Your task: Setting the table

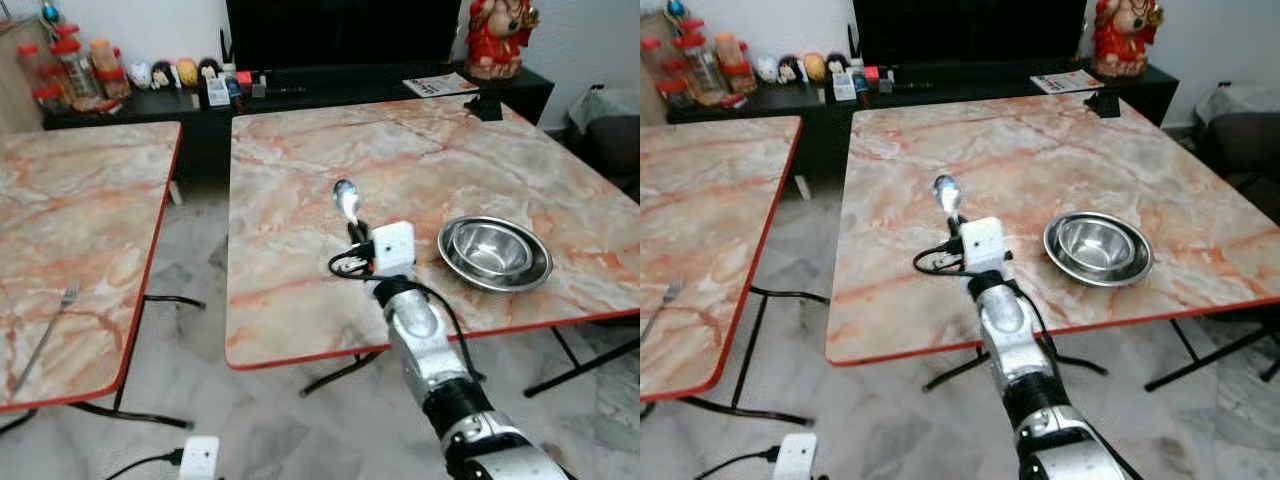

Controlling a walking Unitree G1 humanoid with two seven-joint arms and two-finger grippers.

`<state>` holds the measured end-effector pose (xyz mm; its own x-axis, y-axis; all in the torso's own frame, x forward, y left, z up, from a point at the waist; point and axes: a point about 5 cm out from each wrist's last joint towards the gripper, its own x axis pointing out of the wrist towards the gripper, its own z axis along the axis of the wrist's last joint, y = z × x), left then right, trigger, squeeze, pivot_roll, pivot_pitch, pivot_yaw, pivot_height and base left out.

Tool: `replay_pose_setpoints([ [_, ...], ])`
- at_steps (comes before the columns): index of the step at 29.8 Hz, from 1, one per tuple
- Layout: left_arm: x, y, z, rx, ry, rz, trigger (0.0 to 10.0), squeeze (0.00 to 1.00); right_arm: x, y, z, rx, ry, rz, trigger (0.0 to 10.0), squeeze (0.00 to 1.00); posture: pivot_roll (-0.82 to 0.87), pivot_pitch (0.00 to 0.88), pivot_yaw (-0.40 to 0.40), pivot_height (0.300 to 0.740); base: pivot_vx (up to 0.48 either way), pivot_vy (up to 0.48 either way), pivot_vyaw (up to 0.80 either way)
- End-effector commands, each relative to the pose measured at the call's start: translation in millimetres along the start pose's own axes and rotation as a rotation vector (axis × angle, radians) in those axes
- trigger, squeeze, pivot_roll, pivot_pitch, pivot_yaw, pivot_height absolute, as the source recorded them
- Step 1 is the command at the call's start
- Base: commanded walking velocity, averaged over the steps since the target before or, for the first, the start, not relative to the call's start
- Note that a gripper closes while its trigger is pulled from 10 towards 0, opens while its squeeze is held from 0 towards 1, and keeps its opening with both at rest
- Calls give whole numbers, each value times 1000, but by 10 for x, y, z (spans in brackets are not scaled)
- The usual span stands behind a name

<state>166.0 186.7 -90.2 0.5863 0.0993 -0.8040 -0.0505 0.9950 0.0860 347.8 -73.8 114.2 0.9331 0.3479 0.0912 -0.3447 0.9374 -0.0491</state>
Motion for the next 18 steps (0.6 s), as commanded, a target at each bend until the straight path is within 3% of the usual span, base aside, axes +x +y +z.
replay_pose_setpoints([
  [1,-12,26,-49,-2,11,15,10000,0,22,9,44,-1,-17,7,10000,0,-34,0,20,740,0,0,0],
  [5,-13,43,-49,-4,10,24,10000,0,24,4,47,-1,-18,6,10000,0,-34,0,19,740,0,0,0],
  [18,-20,70,-80,-8,21,33,10000,0,22,-9,39,3,-14,-10,10000,0,-35,0,21,740,216,-347,0],
])
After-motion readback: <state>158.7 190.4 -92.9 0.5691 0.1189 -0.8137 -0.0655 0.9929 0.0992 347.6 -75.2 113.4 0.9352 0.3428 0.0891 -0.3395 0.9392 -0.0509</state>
